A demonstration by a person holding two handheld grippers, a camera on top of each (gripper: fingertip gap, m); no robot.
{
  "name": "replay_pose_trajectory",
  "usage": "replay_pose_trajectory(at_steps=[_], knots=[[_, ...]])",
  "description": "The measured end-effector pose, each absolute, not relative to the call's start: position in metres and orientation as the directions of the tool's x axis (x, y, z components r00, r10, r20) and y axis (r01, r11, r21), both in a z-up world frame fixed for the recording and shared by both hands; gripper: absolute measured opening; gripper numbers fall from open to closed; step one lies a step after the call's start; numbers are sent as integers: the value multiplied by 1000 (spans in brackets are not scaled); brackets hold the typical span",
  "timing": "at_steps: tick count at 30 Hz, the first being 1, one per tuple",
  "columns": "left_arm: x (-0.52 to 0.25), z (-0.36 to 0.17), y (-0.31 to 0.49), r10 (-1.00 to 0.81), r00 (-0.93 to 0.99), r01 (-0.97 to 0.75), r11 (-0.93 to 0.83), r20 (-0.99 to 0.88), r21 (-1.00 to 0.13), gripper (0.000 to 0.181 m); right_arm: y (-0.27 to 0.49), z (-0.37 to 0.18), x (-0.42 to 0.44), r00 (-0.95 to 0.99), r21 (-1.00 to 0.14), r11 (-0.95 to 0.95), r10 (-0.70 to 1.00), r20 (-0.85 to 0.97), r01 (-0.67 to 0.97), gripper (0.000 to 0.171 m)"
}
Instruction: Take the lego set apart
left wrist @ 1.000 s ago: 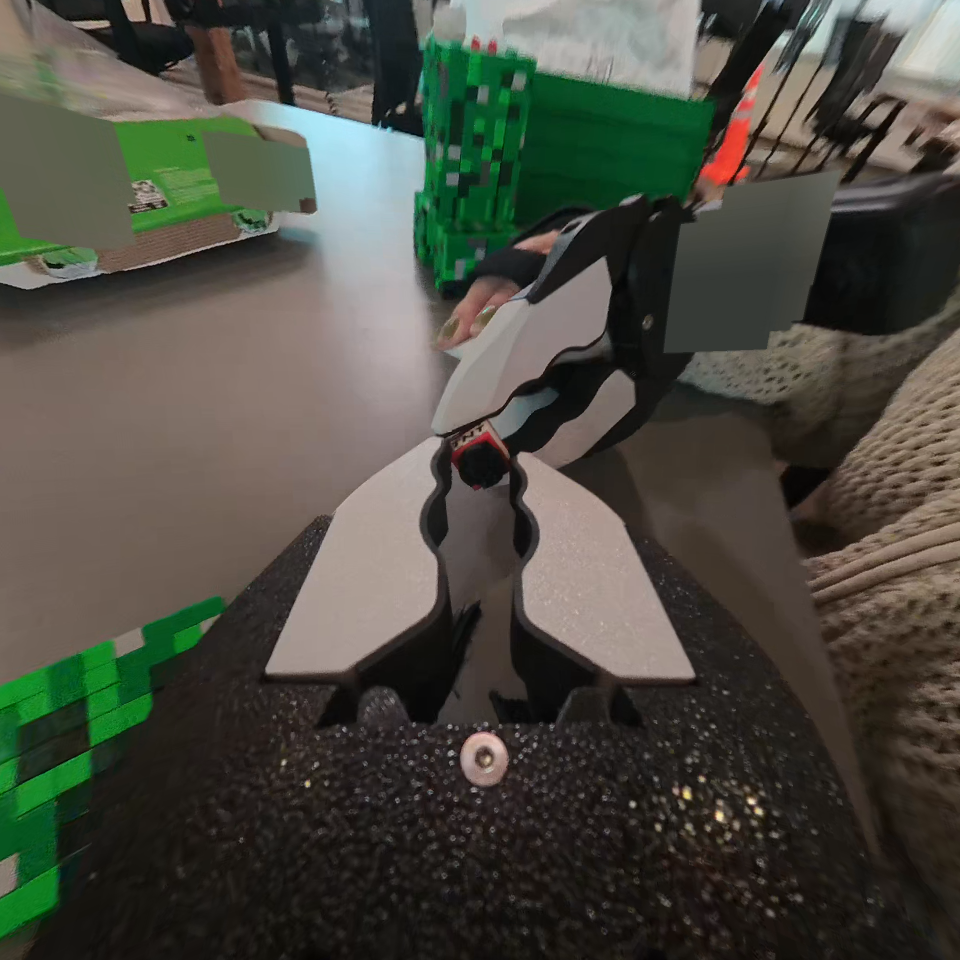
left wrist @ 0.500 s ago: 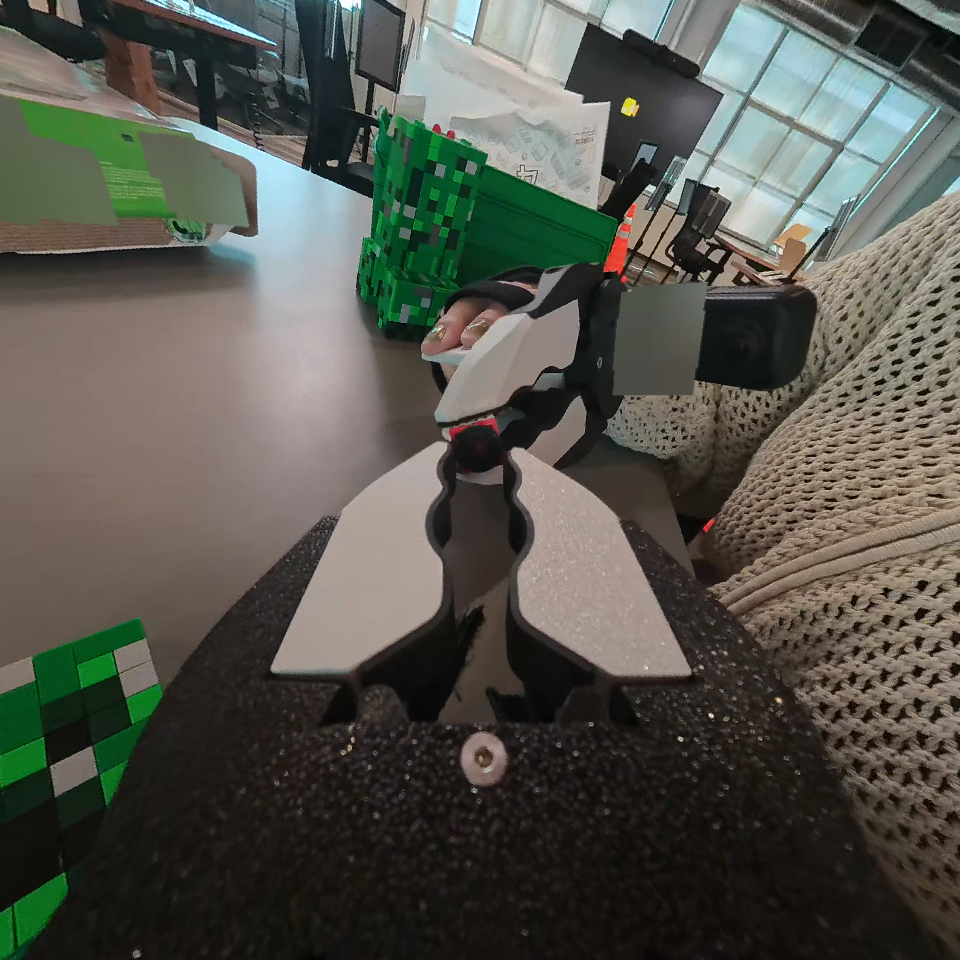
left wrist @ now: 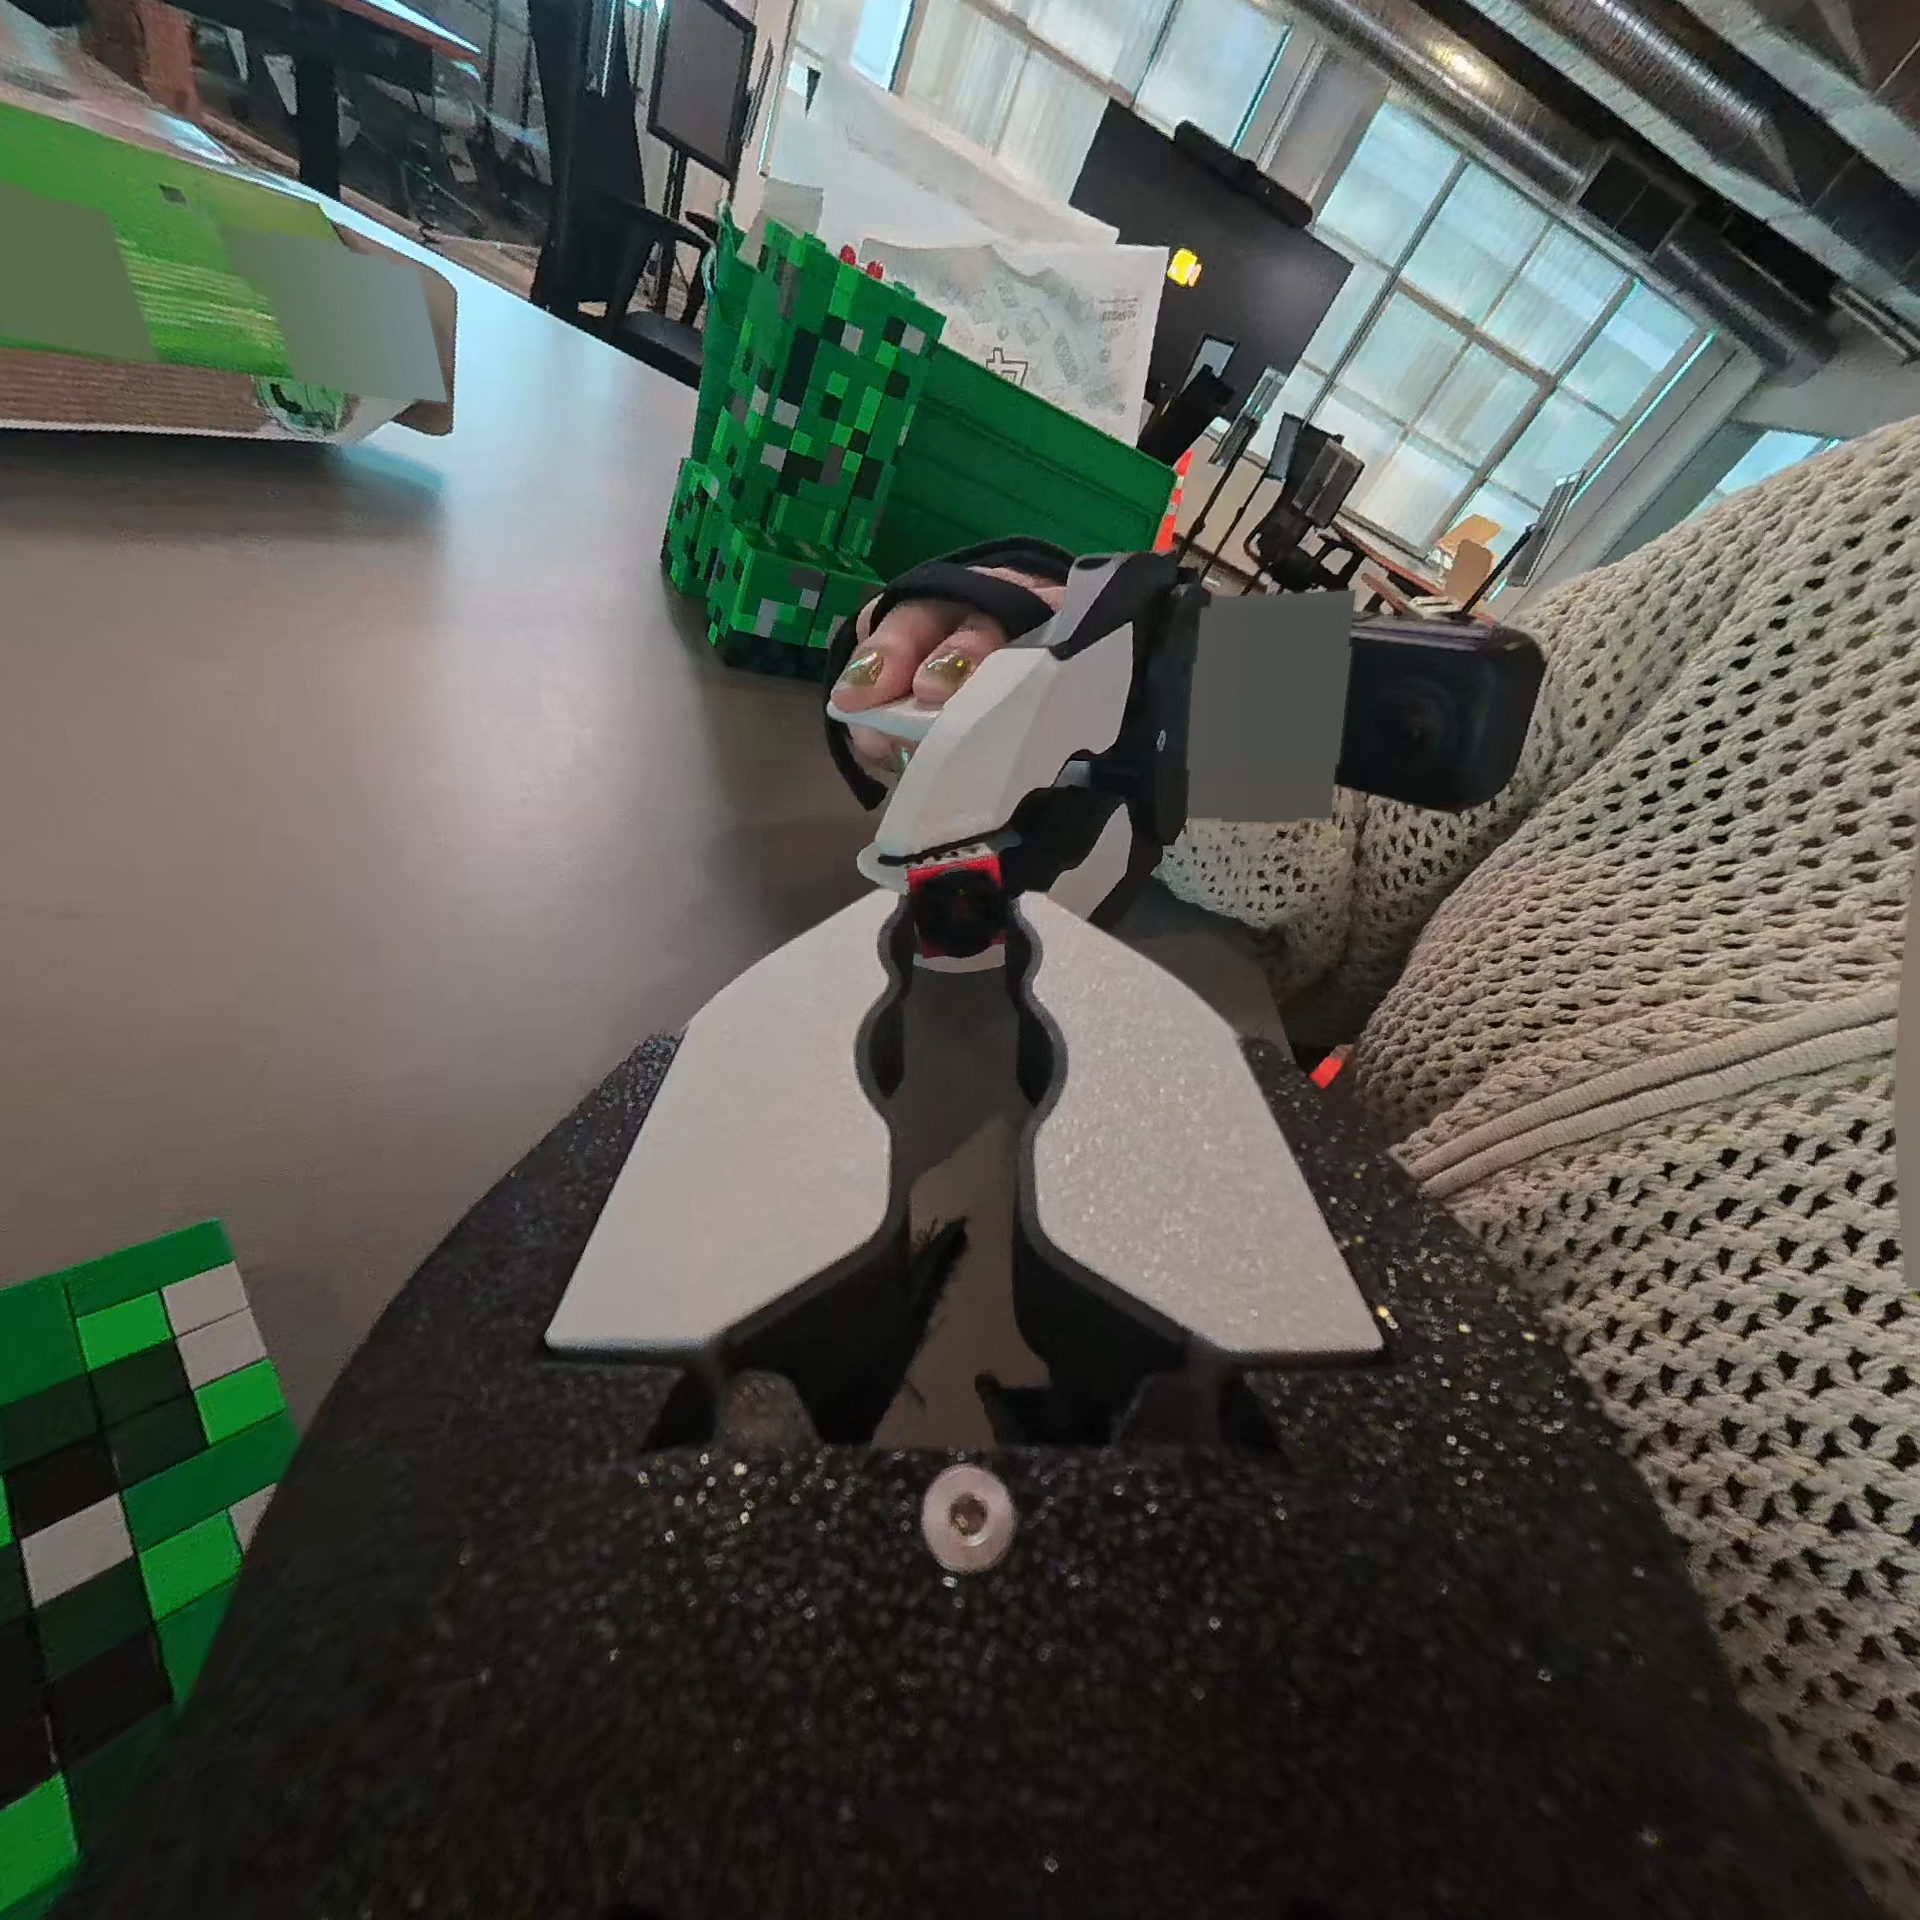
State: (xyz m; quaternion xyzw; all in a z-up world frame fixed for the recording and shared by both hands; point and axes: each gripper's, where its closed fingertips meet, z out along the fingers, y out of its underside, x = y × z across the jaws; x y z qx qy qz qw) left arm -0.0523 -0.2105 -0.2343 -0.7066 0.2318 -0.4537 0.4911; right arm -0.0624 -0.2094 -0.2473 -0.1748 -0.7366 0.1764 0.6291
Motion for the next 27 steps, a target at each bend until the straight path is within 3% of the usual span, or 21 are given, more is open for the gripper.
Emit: replay_pose_trajectory(at_steps=[4, 10, 22, 27], knots=[[-52, -234, -212, -778, 481, 95, -412, 404, -906, 15, -211, -248, -62, -167, -491, 870, 489, 856, 31, 16], [-51, -227, -216, -802, 490, 90, -344, 342, -935, 15, -215, -240, -58, -247, -704, 710, 682, 689, -5, 16], [-63, -229, -209, -751, 657, -87, -162, 66, -983, 15, -208, -247, -65, -289, -866, 490, 847, 446, 102, 17], [-62, -233, -209, -717, 688, -227, -68, -111, -971, 0, -217, -257, -69, -356, -922, 350, 893, 276, 164, 16]])
